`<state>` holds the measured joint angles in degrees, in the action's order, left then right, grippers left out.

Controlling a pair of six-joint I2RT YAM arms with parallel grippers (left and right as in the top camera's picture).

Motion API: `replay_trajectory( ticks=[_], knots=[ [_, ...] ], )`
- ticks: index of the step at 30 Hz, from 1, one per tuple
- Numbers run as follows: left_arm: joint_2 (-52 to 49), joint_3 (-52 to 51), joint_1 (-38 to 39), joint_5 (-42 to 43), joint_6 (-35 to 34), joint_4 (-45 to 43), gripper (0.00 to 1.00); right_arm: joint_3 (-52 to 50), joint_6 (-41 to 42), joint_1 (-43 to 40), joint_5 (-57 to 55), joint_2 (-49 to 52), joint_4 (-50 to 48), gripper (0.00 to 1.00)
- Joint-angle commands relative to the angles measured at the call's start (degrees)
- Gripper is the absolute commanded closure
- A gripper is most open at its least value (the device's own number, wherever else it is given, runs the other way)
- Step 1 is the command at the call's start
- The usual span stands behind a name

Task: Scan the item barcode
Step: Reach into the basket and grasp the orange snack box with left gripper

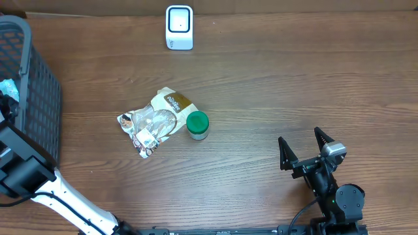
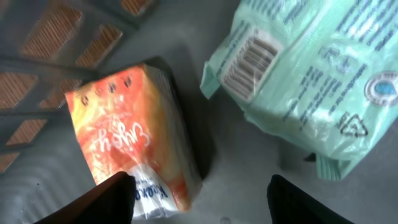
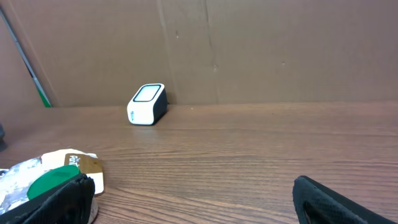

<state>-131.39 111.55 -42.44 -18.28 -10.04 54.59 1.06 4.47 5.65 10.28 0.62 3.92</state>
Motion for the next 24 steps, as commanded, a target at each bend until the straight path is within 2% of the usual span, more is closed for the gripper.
replay_trajectory(
  ticks=[1, 3, 7, 14, 17, 20, 21, 22, 24],
  knots=[
    [-1.42, -0.09, -0.42, -1.70, 1.01, -0.66, 0.36, -0.61, 0.15, -0.26, 0.09, -0.46, -0.28, 0.00],
    [-1.86, -0.09, -0.42, -1.68, 1.01, -0.61, 0.45, -0.61, 0.15, -0.26, 0.09, -0.46, -0.28, 0.00],
    [-2.38, -0.31, -0.46, -3.34, 1.03, -0.02, 0.51, -0.61, 0.15, -0.26, 0.09, -0.46, -0.28, 0.00],
    [-2.38, -0.83, -1.92, -4.57, 0.55, 0.48, 0.50, -0.61, 0.15, -0.26, 0.09, -0.46, -0.28, 0.00],
    [-2.38, -2.32, -2.78, -4.55, -0.92, 0.28, 0.44, -0.61, 0.15, -0.26, 0.09, -0.46, -0.28, 0.00],
    [-2.38, -5.57, -3.50, -4.33, -0.92, -0.94, 0.45, -0.61, 0.15, -0.26, 0.09, -0.46, -0.28, 0.00],
    [-2.38, -6.47, -3.72, -4.35, -0.92, -1.14, 0.48, -0.61, 0.15, -0.26, 0.09, -0.46, -0.28, 0.00],
    [-2.38, -7.10, -4.07, -4.17, -0.94, -1.18, 0.55, -0.61, 0.15, -0.26, 0.09, -0.46, -0.31, 0.00],
    [-2.38, -7.32, -4.52, -4.13, -1.40, -1.03, 0.76, -0.61, 0.15, -0.26, 0.09, -0.46, -0.28, 0.00]
  ],
)
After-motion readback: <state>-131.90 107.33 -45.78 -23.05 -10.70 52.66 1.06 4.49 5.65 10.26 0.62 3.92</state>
